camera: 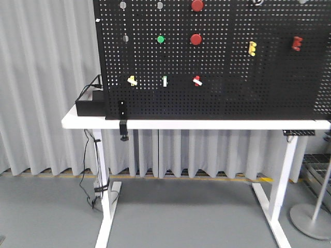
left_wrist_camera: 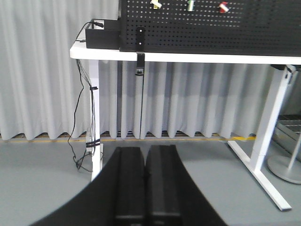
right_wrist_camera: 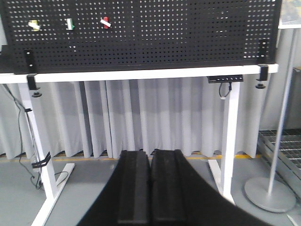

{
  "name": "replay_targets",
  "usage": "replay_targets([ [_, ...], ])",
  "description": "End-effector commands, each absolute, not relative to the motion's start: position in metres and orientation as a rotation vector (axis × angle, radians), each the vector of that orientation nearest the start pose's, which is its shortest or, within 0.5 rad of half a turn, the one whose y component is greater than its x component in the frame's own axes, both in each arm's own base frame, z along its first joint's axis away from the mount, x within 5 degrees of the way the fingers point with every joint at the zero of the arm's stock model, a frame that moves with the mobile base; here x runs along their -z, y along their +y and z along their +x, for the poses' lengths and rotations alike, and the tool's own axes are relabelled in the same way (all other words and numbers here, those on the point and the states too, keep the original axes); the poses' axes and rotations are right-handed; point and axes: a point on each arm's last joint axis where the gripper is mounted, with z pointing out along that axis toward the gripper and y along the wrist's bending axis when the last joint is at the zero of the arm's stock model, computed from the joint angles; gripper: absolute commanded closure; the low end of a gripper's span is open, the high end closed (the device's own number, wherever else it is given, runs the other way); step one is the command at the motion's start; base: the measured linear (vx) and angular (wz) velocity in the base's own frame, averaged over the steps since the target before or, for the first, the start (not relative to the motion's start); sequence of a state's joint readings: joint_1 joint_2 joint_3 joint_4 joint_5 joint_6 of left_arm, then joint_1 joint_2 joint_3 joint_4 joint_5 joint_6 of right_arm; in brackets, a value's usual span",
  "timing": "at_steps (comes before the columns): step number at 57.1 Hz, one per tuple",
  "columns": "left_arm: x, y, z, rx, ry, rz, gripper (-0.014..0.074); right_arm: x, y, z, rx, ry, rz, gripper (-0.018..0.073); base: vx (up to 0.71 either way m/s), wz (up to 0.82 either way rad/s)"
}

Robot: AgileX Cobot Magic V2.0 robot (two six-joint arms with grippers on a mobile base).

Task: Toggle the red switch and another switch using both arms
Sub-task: 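Drive the base forward up to the black pegboard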

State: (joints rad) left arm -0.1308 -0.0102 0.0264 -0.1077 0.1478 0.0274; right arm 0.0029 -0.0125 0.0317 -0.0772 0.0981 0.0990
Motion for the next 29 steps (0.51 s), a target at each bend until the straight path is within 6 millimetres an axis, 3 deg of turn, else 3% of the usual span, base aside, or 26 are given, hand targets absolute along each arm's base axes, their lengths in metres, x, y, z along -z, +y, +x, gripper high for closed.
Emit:
replay_targets([
  [1, -0.1937, -0.0079, 0.0556, 0.188, 1.564, 0.026, 0.0594, -0.2011, -0.0002, 0.0561, -0.008, 1.509, 0.013, 0.0565, 0.45, 0.01],
  [29, -0.1937, -0.0079, 0.0556, 0.188, 1.564, 0.026, 0.0594, -0.2012, -0.0002, 0.0561, -0.009, 1.508, 0.013, 0.0565, 0.47, -0.02],
])
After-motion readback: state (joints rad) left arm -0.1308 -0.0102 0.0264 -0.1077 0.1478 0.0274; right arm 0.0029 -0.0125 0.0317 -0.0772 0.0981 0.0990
